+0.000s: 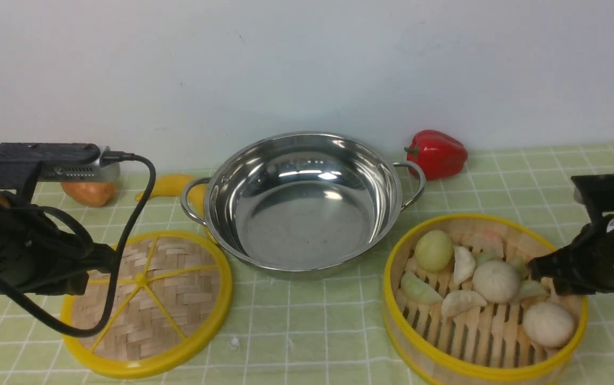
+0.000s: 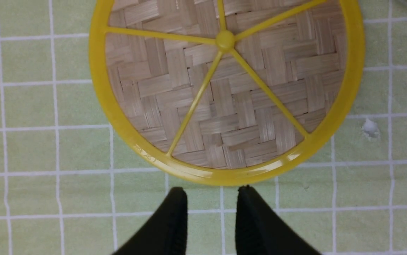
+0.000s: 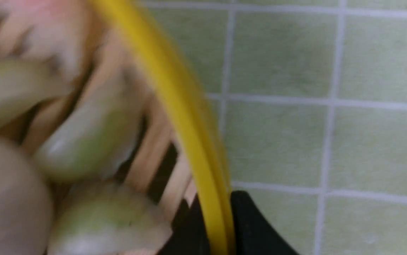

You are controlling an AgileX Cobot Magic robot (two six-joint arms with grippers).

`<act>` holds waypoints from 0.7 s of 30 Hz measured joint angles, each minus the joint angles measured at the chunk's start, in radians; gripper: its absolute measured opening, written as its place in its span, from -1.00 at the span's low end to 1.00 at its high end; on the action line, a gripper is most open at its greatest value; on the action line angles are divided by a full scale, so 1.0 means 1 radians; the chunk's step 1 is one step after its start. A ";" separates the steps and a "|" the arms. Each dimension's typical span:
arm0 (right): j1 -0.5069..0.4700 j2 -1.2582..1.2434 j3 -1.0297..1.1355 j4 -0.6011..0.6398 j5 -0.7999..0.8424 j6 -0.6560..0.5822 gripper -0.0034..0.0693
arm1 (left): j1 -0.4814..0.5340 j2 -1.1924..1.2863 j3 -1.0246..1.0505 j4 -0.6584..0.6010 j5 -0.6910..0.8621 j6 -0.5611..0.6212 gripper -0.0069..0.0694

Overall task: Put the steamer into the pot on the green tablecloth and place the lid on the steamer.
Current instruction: 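Reach for and grasp the rim of the bamboo steamer holding the buns with the right gripper, then place the bamboo steamer basket of food into the steel pot with the right gripper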

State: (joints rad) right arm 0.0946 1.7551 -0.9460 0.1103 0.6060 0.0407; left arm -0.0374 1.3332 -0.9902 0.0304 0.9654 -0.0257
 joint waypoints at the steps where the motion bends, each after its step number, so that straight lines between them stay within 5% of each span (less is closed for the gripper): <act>1: 0.000 0.000 -0.015 -0.011 0.036 -0.007 -0.75 | 0.000 0.000 0.000 0.000 0.000 0.002 -0.32; 12: 0.000 -0.040 -0.351 -0.079 0.479 -0.004 -0.75 | 0.000 0.000 0.000 0.048 0.006 0.018 -0.32; 21: 0.050 -0.005 -0.624 -0.035 0.575 -0.005 -0.75 | 0.000 0.000 0.000 0.078 0.006 0.018 -0.30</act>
State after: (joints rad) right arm 0.1450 1.7497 -1.5704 0.0757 1.1806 0.0359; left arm -0.0374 1.3332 -0.9902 0.1084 0.9719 -0.0079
